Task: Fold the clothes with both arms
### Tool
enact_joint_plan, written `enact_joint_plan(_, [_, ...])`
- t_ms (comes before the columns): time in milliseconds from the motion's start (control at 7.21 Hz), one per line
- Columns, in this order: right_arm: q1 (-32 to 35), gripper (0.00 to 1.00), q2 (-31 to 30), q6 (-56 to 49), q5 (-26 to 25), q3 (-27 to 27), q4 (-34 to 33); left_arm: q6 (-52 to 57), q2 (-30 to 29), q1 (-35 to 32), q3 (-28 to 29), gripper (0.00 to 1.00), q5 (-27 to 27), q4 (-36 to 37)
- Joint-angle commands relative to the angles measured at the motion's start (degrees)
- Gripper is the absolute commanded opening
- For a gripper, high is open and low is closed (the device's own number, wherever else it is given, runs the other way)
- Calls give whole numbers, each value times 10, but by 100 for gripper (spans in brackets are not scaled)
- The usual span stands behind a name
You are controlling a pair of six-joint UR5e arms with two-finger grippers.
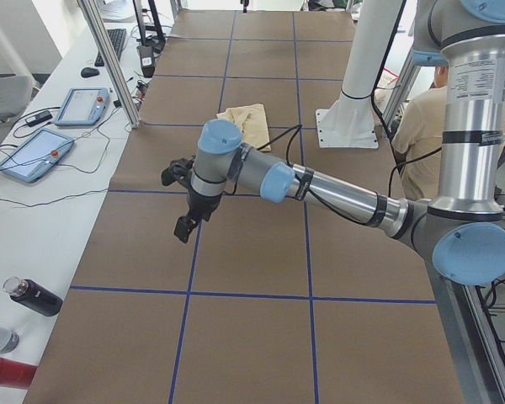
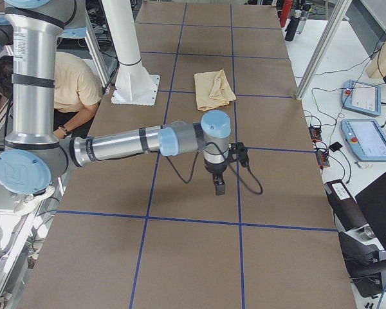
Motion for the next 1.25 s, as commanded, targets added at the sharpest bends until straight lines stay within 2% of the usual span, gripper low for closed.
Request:
enact_joint_plan(0, [44,100,-89,-28,11,-7,4,10,48,-27,31,100,-8,-2])
enact_joint_plan(277, [43,100,-82,-21,27,-26,4,9,54,-29,37,100,-10,3])
enact_joint_plan(555, [43,100,-77,-20,69,-22,19,1,53,-27,38,100,-52,5])
enact_joint_plan(832, [39,100,-57,-19,65,-23,18,-58,56,-25,38,100,-64,-1])
enact_joint_plan(1109, [37,100,-62,-26,64,-26,20,-62,56,-22,53,100,-62,1])
